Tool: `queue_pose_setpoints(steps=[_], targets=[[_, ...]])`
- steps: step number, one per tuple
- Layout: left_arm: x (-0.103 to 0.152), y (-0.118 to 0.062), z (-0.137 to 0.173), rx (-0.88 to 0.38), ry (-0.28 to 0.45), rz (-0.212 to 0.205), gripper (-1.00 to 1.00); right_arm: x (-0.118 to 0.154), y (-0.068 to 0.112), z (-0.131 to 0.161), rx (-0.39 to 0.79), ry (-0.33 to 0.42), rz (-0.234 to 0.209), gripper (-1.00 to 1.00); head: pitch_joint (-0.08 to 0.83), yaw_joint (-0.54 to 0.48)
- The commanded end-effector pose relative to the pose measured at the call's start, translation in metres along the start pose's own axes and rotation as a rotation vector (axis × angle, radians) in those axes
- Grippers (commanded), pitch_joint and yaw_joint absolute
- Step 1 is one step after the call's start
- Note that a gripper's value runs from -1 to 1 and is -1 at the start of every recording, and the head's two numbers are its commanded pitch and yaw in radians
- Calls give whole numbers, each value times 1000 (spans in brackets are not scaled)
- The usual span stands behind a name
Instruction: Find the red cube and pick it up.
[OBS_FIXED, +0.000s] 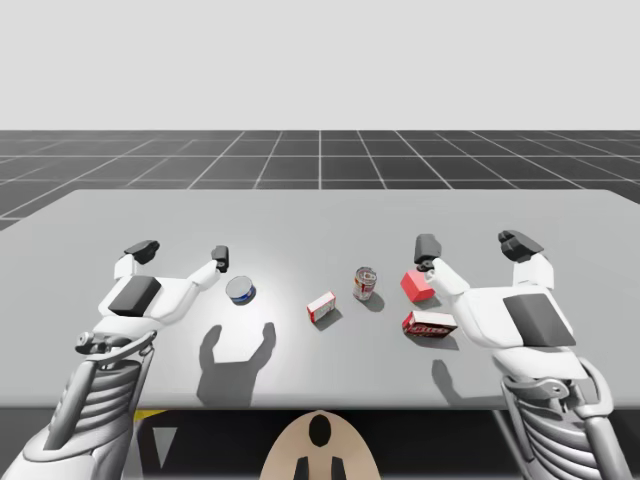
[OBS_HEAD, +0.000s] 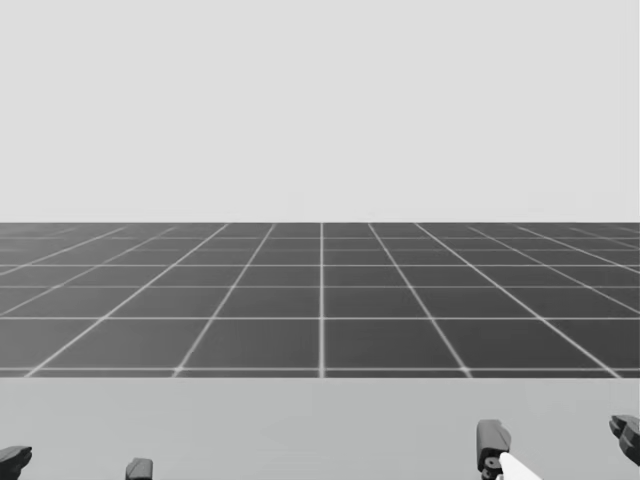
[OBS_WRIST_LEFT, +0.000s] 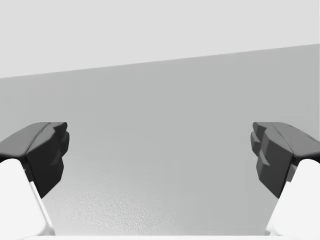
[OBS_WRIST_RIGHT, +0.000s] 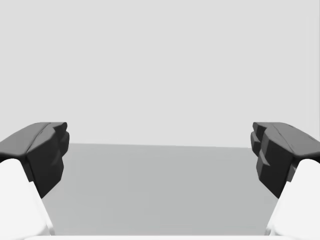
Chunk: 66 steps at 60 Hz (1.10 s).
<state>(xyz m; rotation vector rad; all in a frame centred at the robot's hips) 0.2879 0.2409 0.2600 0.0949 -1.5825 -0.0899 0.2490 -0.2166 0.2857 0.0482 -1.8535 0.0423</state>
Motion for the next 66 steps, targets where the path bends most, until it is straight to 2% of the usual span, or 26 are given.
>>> queue_pose_setpoints(steps=[1,11,31,44,66], targets=[[0,0,0,-1,3,-2,-1000,-1,3,2,-8,20,-33,-1000,15,4],[0,1,0,0,6,-3,-1000,0,4,1,20,45,-54,-1000,68,-3],[-1,1,-1,2,14,-11,-1000,1,3,0,13,49,-48,-1000,333,-35],[-1,2,-1,3,16,-13,-1000,1,2,0,9,48,-45,-1000,457,-86],[-1,1,-1,-3,18,-17,-1000,0,2,-1,10,50,-37,-1000,569,-338]])
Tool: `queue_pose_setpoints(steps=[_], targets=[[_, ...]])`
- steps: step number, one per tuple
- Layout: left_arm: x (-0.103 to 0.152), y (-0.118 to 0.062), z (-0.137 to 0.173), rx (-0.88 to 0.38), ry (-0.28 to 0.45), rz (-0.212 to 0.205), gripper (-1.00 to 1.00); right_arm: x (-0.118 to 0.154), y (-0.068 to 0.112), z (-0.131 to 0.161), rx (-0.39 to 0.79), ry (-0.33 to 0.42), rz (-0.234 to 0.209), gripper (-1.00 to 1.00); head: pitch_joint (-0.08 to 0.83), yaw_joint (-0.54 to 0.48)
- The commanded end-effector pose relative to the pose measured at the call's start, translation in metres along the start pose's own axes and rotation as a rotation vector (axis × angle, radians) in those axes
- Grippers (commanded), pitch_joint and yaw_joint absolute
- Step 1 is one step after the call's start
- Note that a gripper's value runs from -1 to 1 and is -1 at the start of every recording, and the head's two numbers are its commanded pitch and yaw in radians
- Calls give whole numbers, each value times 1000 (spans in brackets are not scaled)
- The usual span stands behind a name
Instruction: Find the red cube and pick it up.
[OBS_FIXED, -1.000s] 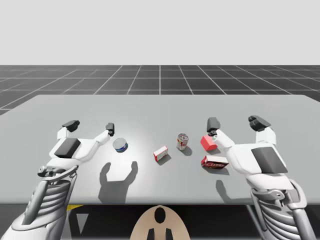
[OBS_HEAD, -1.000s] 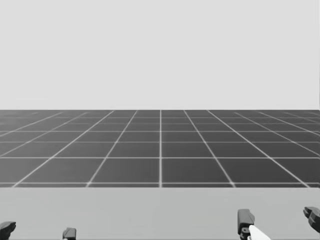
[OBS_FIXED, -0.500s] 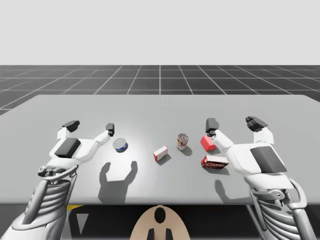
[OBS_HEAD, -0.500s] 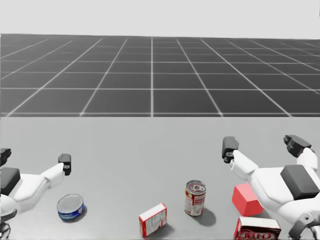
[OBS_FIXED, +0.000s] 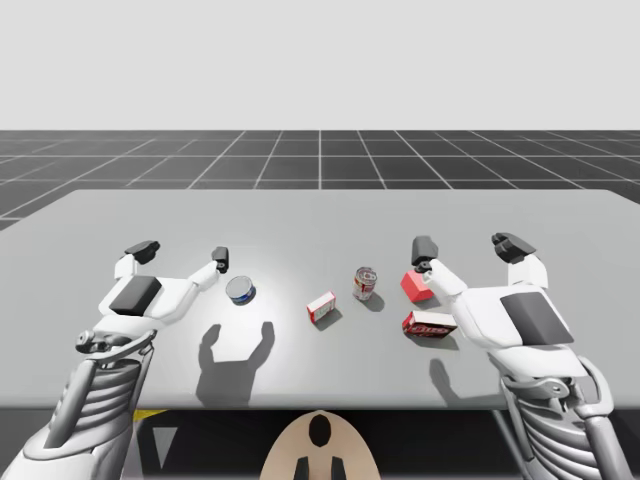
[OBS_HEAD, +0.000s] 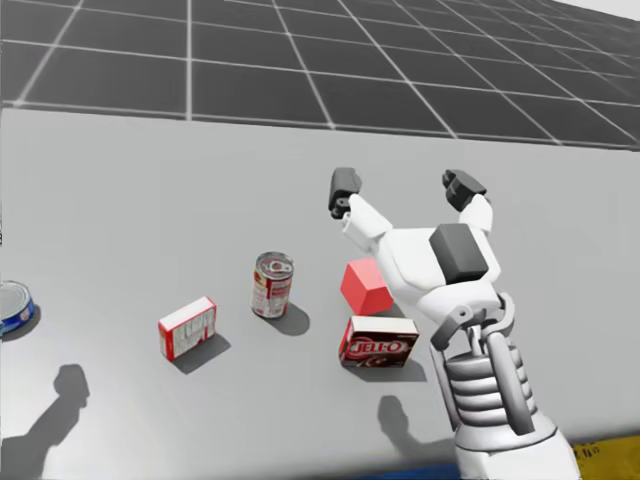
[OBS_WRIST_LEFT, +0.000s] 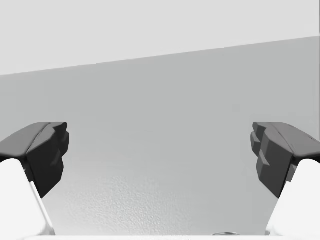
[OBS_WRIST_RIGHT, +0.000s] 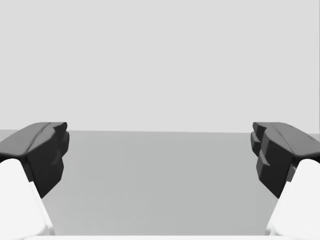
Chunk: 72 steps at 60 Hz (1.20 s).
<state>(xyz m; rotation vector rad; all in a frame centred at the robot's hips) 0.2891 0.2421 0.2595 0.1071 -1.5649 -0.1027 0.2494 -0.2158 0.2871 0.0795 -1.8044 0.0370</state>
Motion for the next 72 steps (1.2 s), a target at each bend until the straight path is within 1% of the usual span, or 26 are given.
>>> queue_pose_setpoints(steps=[1,6,11,18,21,23,24,26,27,29,30,33,34,36,38,40,41,42,47,49,53,56,59,62,66,72], targets=[[0,0,0,-2,0,0,-1000,-1,2,0,-3,2,-11,-1000,580,-357],[0,0,0,-4,1,1,-1000,-1,2,0,-2,2,-9,-1000,609,-385],[0,-1,0,-5,1,2,-1000,-1,3,0,-1,0,-5,-1000,626,-387],[0,0,0,-3,1,4,-1000,1,4,3,12,-9,5,-1000,627,-375],[0,0,0,0,2,6,-1000,5,3,7,14,2,12,-1000,621,-368],[0,0,0,1,3,7,-1000,8,2,11,16,7,8,-1000,619,-364],[0,0,0,1,3,8,-1000,8,2,12,33,16,-2,-1000,618,-364],[0,0,0,2,4,9,-1000,9,1,17,41,19,15,-1000,618,-366],[0,0,0,2,4,9,-1000,10,0,19,45,35,21,-1000,618,-367],[0,0,1,3,4,10,-1000,10,-1,21,58,61,5,-1000,620,-368],[0,1,1,3,5,11,-1000,10,-3,24,81,100,-12,-1000,622,-371],[1,1,1,2,6,13,-1000,10,-5,27,93,124,-18,-1000,624,-373],[1,1,1,3,6,13,-1000,9,-6,29,111,159,-26,-1000,624,-374],[1,1,0,3,6,13,-1000,8,-7,30,118,181,-25,-1000,623,-374],[1,0,0,3,7,12,-1000,4,-8,33,147,223,-31,-1000,622,-373],[1,0,0,3,7,12,-1000,1,-10,34,151,237,-20,-1000,623,-371],[1,0,0,2,7,11,-1000,-3,-12,34,144,243,9,-1000,625,-370],[1,0,0,2,7,11,-1000,-4,-13,34,142,247,13,-1000,626,-369],[0,0,0,3,8,10,-1000,-16,-20,35,150,299,10,-1000,631,-367],[0,0,0,3,8,10,-1000,-21,-23,35,153,326,0,-1000,632,-366],[0,0,0,3,10,10,-1000,-32,-29,31,151,372,2,-1000,634,-368],[0,0,0,2,10,9,-1000,-40,-33,27,168,414,-20,-1000,633,-369],[0,0,0,2,11,8,-1000,-47,-37,23,179,451,-24,-1000,635,-369],[-1,0,0,3,11,6,-1000,-52,-40,20,184,477,-21,-1000,636,-367],[-1,0,-1,3,11,5,-1000,-56,-43,15,191,505,-29,-1000,636,-365],[-1,0,-2,2,12,4,-1000,-59,-48,5,189,535,-11,-1000,636,-366]])
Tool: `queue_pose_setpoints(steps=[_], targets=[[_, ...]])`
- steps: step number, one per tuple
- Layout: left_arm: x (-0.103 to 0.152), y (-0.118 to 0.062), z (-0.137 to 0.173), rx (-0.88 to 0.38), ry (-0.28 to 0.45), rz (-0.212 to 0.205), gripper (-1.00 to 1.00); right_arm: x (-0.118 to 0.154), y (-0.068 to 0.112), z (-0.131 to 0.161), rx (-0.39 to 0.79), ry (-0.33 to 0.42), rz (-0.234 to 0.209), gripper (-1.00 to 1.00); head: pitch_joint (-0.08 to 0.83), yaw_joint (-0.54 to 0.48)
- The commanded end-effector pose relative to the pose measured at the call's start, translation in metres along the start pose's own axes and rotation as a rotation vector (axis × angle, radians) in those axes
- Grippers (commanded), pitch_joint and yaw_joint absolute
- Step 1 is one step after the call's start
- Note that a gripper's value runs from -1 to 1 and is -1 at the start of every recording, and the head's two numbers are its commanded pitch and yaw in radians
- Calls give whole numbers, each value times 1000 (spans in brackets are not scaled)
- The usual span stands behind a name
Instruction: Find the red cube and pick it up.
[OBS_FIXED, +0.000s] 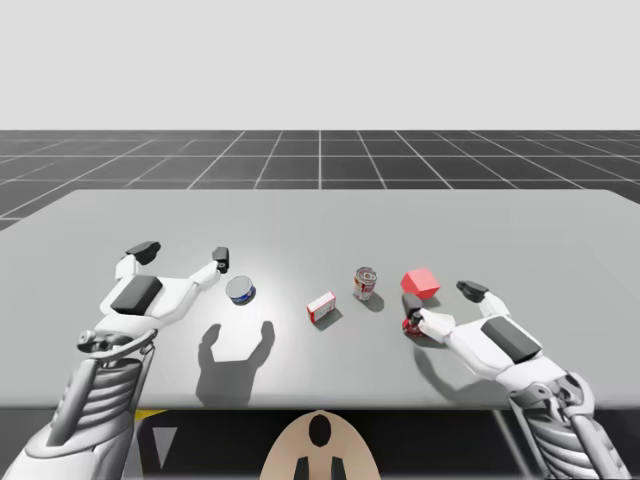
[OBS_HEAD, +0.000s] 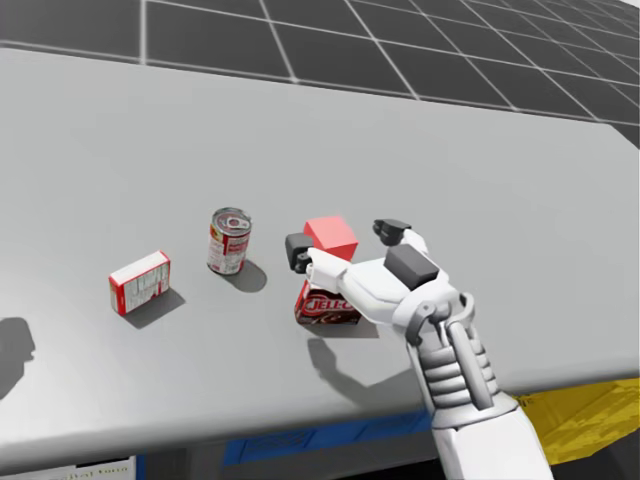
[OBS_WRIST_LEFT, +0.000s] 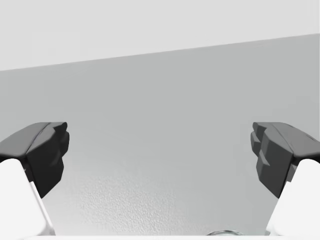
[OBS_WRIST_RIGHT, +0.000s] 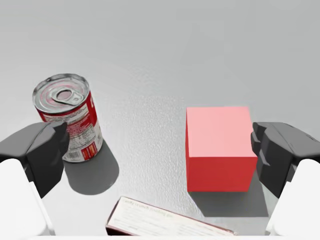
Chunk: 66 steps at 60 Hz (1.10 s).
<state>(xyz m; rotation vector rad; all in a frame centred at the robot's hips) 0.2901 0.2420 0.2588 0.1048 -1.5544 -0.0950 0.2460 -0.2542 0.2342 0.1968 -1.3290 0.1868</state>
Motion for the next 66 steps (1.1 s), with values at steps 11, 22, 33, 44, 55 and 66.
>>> queue_pose_setpoints(steps=[11,22,33,44,55,66], targets=[[-1,0,-1,-1,1,1,-1000,-2,-25,-41,19,156,-21,-1000,636,-365],[0,1,-2,-4,1,2,-1000,-6,-34,-63,18,231,-48,-1000,637,-363],[0,0,-2,-6,5,2,-1000,-9,-36,-83,9,265,-37,-1000,638,-362],[-1,0,-2,-7,6,2,-1000,-18,-39,-99,0,317,-29,-1000,638,-361],[-1,0,-2,-8,9,0,-1000,-24,-39,-95,-18,309,9,1000,638,-361],[-1,0,-2,-8,11,0,-1000,-28,-41,-94,-21,323,10,1000,622,-368]])
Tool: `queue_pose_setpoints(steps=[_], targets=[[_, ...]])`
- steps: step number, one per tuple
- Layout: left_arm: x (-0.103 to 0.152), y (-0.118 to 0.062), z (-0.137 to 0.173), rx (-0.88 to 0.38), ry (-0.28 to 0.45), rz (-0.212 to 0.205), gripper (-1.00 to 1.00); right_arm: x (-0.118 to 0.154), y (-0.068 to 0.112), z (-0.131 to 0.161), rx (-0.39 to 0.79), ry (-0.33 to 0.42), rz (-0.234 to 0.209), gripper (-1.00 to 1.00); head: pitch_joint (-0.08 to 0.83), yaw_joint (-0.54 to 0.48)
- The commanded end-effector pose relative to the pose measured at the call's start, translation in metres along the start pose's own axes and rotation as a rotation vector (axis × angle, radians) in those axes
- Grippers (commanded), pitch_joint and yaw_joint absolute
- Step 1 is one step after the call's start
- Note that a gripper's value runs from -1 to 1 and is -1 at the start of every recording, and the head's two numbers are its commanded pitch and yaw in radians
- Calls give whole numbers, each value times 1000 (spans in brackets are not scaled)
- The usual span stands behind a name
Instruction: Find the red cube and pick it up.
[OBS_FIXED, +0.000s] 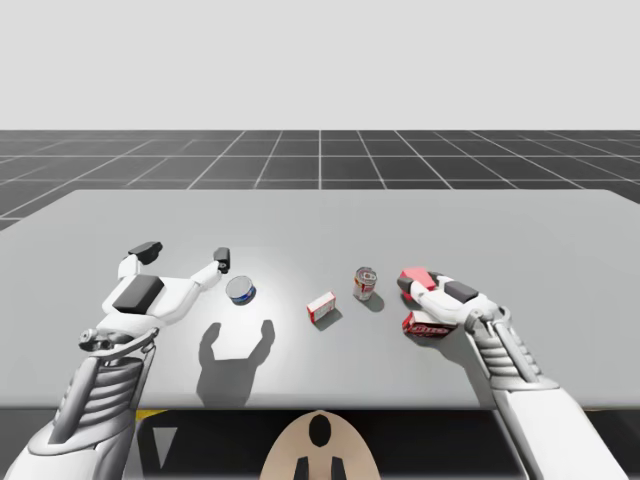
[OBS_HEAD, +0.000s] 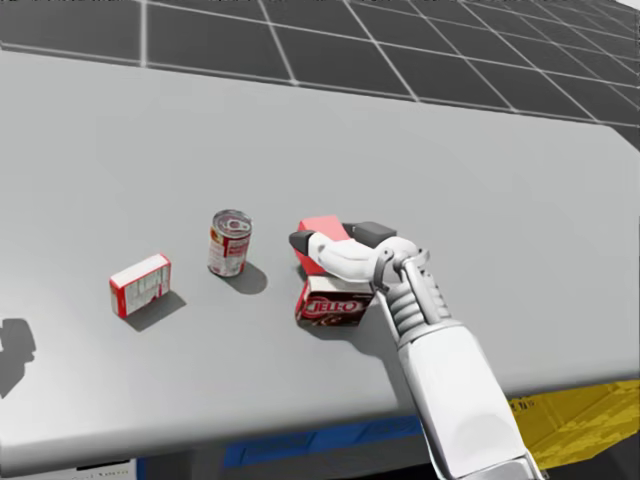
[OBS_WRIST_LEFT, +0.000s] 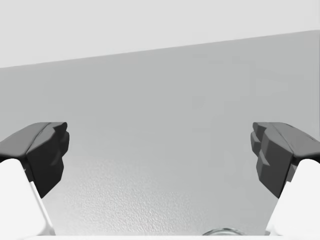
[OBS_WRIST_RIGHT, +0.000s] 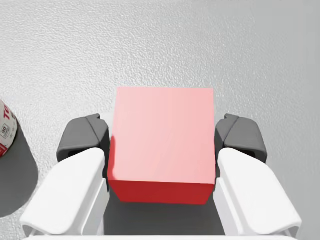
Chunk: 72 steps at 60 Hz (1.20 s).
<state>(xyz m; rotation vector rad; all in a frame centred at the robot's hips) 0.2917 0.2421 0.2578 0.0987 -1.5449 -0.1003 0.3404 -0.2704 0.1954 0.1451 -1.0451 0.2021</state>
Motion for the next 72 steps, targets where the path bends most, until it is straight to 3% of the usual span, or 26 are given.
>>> queue_pose_setpoints(steps=[1,7,22,38,46,60,72], targets=[[0,0,0,0,2,-1,-1000,-11,-1,-4,-5,37,4,1000,615,-369],[0,0,0,1,2,-2,-1000,-13,-2,-4,-4,39,5,1000,573,-366],[0,0,0,6,4,0,-1000,-18,-2,-6,2,43,-7,1000,354,-367],[0,1,1,7,4,4,-1000,-7,0,3,-2,7,10,1000,297,-382],[0,2,0,8,4,5,-1000,20,1,18,-8,-64,27,1000,298,-387],[1,3,0,9,4,8,-1000,95,1,58,-18,-253,20,1000,300,-386],[1,3,0,11,3,9,-1000,164,18,109,-14,-432,75,1000,303,-385]])
